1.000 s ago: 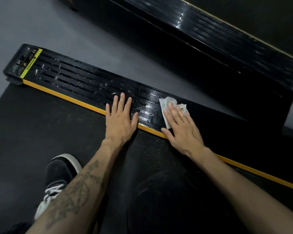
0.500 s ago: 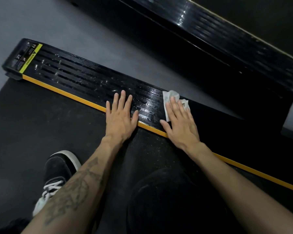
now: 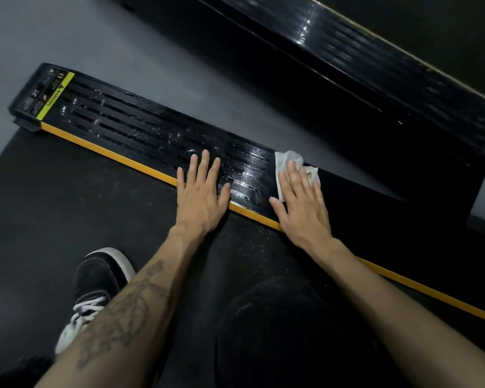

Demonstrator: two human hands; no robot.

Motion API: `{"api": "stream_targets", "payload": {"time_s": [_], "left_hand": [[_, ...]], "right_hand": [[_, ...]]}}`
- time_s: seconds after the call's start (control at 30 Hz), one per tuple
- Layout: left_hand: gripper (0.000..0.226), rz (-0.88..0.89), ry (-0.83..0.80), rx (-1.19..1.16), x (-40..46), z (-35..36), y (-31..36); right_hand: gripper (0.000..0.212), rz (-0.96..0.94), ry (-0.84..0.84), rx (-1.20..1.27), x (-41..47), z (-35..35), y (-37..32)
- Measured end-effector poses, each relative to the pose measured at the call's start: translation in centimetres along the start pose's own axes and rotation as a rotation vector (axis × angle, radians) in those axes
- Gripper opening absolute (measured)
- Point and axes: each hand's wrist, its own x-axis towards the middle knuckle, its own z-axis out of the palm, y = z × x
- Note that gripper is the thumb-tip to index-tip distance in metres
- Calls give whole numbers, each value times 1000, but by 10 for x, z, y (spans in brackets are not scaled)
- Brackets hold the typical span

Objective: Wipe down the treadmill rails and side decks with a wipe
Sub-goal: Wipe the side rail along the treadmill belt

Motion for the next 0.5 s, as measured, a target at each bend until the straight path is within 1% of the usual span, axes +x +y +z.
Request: {"api": "stream_targets", "payload": {"time_s": [0.1, 0.17, 0.27, 0.33, 0.4, 0.5], "left_hand": [[67, -3, -10, -7, 0, -1, 1], [66, -2, -9, -15, 0, -2, 1], [65, -8, -10, -22, 0, -3, 1], [65, -12, -14, -20, 0, -3, 1], [65, -6, -12, -17, 0, -4, 1], [67, -4, -12, -9, 0, -3, 2]], "right_hand": [[74, 48, -3, 8, 26, -1, -22], [76, 18, -28, 14, 32, -2, -27], [76, -174, -42, 18, 16, -1, -18], [74, -277, -41, -27, 0, 0, -1], [71, -256, -27, -53, -5, -2, 15], [76, -127, -7, -50, 6, -4, 10]]}}
